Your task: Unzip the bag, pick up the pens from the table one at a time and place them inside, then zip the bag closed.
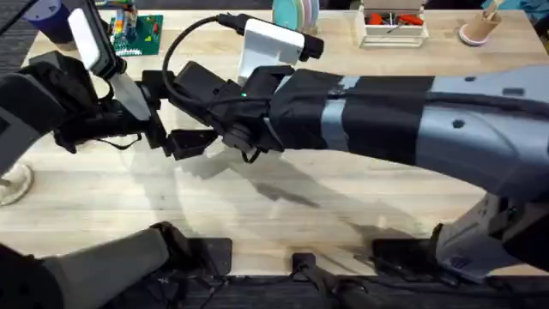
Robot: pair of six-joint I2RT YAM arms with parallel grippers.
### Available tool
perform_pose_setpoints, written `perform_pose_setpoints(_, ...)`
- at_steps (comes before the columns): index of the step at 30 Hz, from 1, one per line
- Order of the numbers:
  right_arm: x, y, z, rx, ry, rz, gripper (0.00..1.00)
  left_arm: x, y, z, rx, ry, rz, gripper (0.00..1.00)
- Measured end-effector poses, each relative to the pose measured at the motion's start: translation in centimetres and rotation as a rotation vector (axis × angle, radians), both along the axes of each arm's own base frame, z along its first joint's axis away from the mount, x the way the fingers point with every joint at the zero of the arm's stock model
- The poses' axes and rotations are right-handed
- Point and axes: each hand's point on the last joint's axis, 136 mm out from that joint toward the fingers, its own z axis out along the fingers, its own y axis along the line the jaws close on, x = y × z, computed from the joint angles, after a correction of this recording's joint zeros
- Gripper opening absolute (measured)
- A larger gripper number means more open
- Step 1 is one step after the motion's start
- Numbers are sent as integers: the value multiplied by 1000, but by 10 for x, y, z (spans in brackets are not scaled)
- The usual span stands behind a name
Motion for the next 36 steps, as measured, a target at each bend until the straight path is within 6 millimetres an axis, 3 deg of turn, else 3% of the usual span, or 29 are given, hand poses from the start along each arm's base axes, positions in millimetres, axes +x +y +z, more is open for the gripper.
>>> perform_pose_setpoints(4, 0, -1, 0, -4, 0, -2, 340, 0, 0, 0, 0, 0, 0, 993)
perform_pose_setpoints(18, 0, -2, 0, -9, 1, -3, 140, 0, 0, 0, 0, 0, 0, 993)
perform_pose_setpoints(22, -2, -5, -1, -23, 9, -2, 37, 0, 0, 0, 0, 0, 0, 994)
perform_pose_setpoints(29, -10, -16, 16, -27, 19, 12, 32, 0, 0, 0, 0, 0, 0, 994)
perform_pose_setpoints(36, -1, -28, 49, 27, -21, -5, 32, 0, 0, 0, 0, 0, 0, 993)
